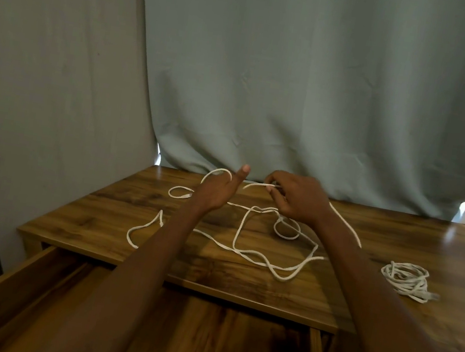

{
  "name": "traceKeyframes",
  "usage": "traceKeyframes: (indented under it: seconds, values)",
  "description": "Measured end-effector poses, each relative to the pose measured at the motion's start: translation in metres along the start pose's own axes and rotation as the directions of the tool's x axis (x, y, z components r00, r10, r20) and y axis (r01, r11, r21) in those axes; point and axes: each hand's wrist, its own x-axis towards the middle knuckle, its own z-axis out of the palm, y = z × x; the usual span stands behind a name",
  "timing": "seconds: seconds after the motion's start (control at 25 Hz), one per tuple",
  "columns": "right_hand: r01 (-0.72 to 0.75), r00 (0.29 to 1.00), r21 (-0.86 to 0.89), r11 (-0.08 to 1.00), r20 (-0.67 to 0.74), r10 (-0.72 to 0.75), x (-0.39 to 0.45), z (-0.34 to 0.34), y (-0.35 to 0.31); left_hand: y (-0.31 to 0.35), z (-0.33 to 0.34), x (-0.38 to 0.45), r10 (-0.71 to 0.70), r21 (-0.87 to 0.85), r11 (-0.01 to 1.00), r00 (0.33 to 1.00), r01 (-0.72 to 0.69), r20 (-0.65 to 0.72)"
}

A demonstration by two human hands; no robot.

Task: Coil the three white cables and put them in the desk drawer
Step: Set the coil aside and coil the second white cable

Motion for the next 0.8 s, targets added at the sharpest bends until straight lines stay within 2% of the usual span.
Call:
traceKeyframes:
  seconds: [0.08, 0.12, 0.2, 0.24, 0.28, 0.36, 0.44, 0.52, 0.64, 0.72, 0.8]
  values:
    - [0.060, 0.998, -0.064, 0.996, -0.017, -0.061, -0.002, 0.000, 0.009, -0.002, -0.002, -0.001, -0.018, 0.120, 0.993, 0.994, 0.005, 0.112]
    - [0.065, 0.997, -0.114, 0.991, -0.037, -0.070, -0.002, 0.000, 0.015, -0.002, -0.003, -0.002, -0.020, 0.115, 0.993, 0.985, 0.001, 0.170]
    - [-0.010, 0.999, -0.180, 0.984, -0.047, 0.002, -0.001, 0.000, 0.024, 0.001, -0.007, -0.005, -0.014, -0.122, 0.991, 0.942, 0.058, 0.335]
    - [-0.071, 0.997, -0.191, 0.979, -0.038, 0.065, -0.001, 0.001, 0.026, 0.004, -0.009, -0.007, 0.007, -0.302, 0.943, 0.901, 0.138, 0.433]
    - [-0.127, 0.992, -0.195, 0.973, -0.027, 0.124, -0.001, 0.002, 0.025, 0.007, -0.014, -0.009, 0.055, -0.473, 0.849, 0.853, 0.234, 0.519]
    - [-0.216, 0.975, -0.184, 0.959, 0.016, 0.223, 0.000, 0.007, 0.020, 0.012, -0.021, -0.012, 0.208, -0.716, 0.590, 0.787, 0.374, 0.582]
    - [-0.268, 0.958, -0.164, 0.949, 0.055, 0.280, 0.005, 0.013, 0.012, 0.018, -0.021, -0.015, 0.345, -0.847, 0.335, 0.783, 0.413, 0.518]
    - [-0.247, 0.959, -0.177, 0.953, 0.100, 0.267, 0.008, 0.025, 0.004, 0.025, -0.018, -0.019, 0.413, -0.922, 0.107, 0.826, 0.373, 0.383]
    - [-0.179, 0.968, -0.177, 0.968, 0.144, 0.205, 0.007, 0.044, -0.007, 0.037, -0.017, -0.014, 0.312, -0.974, -0.158, 0.944, 0.160, 0.105]
    - [-0.130, 0.972, -0.164, 0.978, 0.171, 0.158, 0.003, 0.049, -0.011, 0.039, -0.023, -0.005, 0.140, -0.972, -0.230, 0.987, -0.051, -0.085]
    - [-0.069, 0.975, -0.132, 0.989, 0.200, 0.095, -0.002, 0.050, -0.011, 0.037, -0.033, 0.007, -0.016, -0.965, -0.172, 0.980, -0.199, -0.199]
